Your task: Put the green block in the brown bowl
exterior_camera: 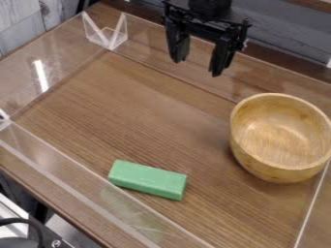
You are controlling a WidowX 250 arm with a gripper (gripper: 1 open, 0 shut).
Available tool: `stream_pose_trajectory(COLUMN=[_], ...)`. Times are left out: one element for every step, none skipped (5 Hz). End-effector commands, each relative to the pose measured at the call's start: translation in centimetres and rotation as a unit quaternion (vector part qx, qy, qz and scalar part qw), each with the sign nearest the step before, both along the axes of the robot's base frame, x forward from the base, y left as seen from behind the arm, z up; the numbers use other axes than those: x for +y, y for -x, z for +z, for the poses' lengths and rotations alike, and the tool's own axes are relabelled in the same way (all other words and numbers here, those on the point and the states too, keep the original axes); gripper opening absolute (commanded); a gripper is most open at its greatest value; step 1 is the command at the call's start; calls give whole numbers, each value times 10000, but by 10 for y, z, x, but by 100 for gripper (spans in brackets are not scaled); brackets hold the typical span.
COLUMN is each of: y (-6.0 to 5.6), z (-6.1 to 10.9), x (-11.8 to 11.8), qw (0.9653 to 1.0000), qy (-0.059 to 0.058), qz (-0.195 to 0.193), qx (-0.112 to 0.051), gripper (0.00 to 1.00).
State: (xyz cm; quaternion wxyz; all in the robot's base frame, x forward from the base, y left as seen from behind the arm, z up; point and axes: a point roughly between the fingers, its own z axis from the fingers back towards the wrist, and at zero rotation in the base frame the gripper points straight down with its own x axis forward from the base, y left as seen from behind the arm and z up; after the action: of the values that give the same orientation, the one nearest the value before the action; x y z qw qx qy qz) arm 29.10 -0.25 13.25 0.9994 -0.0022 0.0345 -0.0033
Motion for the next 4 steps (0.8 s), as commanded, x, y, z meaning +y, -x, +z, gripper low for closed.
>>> stream_pose_trajectory(y=[18,55,88,108], z=[-7,-21,-26,-35], x=[0,-1,0,5], qw=[9967,9832,9530,9229], qy=[-5,-39,-119,-284], qz=[-803,-1817,-3027,-3839], qx=[90,193,60,-64], gripper=[100,100,100,100])
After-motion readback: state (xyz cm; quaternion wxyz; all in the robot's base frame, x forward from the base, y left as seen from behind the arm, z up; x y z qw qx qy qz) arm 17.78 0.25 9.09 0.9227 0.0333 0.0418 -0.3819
